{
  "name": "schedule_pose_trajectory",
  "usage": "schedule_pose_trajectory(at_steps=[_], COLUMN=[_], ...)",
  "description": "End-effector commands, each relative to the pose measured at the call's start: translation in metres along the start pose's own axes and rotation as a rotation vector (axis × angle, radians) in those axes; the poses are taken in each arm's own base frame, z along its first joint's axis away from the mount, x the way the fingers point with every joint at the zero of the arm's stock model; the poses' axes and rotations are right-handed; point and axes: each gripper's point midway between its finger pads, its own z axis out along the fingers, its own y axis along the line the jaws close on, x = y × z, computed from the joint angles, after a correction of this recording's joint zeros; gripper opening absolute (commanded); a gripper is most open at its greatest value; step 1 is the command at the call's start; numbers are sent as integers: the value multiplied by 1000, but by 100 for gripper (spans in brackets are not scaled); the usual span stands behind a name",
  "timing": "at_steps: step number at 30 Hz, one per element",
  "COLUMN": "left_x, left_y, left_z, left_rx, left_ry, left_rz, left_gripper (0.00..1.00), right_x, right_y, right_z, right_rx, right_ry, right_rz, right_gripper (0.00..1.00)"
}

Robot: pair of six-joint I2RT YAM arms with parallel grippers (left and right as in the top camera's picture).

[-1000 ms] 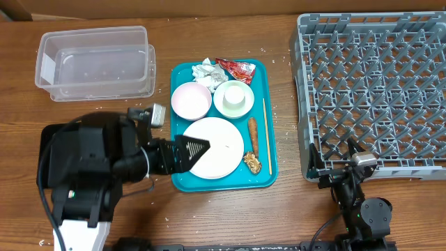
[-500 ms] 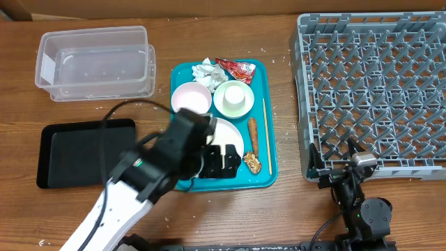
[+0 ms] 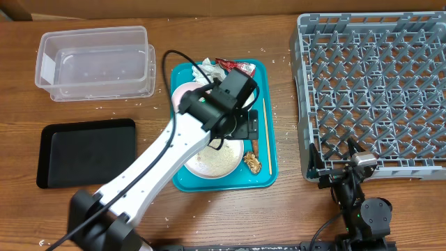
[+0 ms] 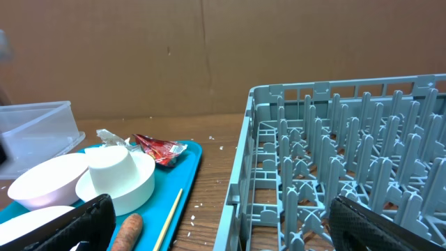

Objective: Sort waste into correct bins and load items into the dishwasher
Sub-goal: 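Move the left gripper over the white rice plate on the teal tray, then lower the left gripper to the plate rim and close on it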

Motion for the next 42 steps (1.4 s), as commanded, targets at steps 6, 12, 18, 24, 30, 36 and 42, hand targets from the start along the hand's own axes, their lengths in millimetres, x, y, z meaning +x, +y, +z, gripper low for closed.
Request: schedule_pose_trajectory(at_steps=[6, 12, 18, 24, 30, 36, 42], left_x=[0, -1, -8, -13, -13, -3, 5], left_y=[-9, -3, 0, 5, 2, 5, 10], left_z=[47, 75, 78, 75, 80, 104, 125], left_rx=[-97, -168, -232, -281, -271, -287, -317], left_ry=[18, 24, -42, -77, -76, -13, 37], left_rz=[50, 49, 78, 116, 111, 118, 174], left_gripper=[100, 100, 100, 100, 100, 100, 100], right_x=[1, 1, 1, 1, 1, 1, 1], right_y=[-1, -1, -1, -1, -1, -1, -1], right_z=[0, 0, 0, 0, 0, 0, 0], right_rx=[0, 0, 0, 0, 0, 0, 0], right_ry=[-7, -7, -7, -7, -7, -7, -7], right_rz=[-4, -4, -4, -4, -4, -4, -4], right_gripper=[100, 100, 100, 100, 100, 100, 100])
